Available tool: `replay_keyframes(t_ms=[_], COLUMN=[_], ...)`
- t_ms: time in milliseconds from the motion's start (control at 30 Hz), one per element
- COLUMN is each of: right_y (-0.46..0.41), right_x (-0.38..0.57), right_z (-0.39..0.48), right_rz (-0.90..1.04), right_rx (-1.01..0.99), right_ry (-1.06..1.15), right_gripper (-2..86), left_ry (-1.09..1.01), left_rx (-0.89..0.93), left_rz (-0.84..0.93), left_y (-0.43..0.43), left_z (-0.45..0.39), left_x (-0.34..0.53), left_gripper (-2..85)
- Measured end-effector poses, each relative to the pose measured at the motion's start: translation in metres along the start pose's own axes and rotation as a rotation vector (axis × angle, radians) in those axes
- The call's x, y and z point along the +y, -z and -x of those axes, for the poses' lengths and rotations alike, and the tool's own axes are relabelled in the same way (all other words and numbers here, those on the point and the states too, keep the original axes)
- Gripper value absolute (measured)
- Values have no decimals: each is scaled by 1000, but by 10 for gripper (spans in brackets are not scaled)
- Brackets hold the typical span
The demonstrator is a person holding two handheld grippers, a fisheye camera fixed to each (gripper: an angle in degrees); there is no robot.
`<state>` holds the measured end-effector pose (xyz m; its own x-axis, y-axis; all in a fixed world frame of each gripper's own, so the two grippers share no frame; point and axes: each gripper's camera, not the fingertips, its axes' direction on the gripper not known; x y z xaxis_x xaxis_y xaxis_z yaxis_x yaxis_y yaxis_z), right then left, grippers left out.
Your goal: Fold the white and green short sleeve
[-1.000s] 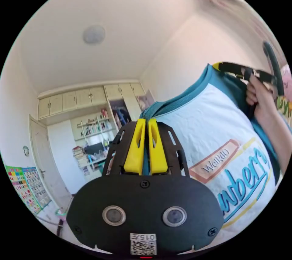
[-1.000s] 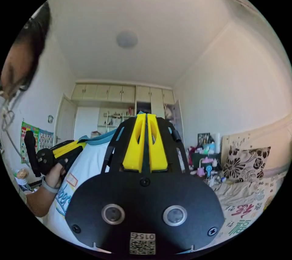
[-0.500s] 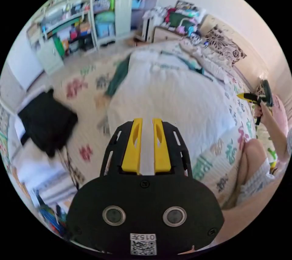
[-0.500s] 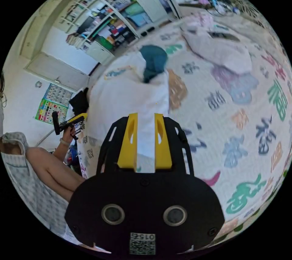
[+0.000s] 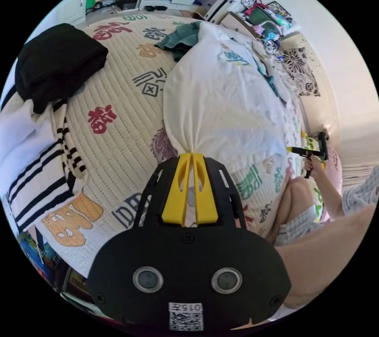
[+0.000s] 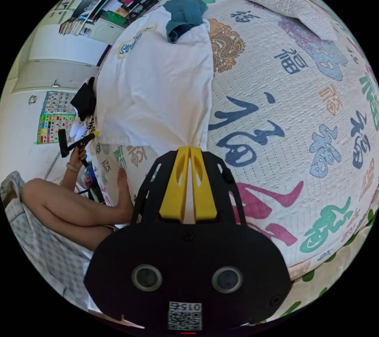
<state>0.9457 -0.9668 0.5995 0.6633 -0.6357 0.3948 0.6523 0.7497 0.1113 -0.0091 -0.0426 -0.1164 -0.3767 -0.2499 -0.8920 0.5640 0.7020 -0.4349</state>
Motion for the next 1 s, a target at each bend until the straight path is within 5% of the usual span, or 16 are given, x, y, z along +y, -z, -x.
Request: replay_keyframes(t_ms=[333,467,700,867,1000], right_y=[-6,24,72,37,38], right_x=[-24,-50,-178,-268,-294], right_z=[-5,-14,-28,-37,-42], right_rz=[189,63,-260,-146,-168], right_rx=[72,74,4,6,-44], right_ry=[-20,-39,17,-40,-90], right_gripper=[30,66,106,115,40], left_ry=[-78,-58,-103,43,37], left_rx=[-74,-18,14,175,144], left_rz=[137,99,-235,-142,-119], left_y=[22,56,128,67,52], left_z=[6,24,52,94,92], left_x=[6,-11,-136,-228,-260], left_gripper=[20,52,131,130,44])
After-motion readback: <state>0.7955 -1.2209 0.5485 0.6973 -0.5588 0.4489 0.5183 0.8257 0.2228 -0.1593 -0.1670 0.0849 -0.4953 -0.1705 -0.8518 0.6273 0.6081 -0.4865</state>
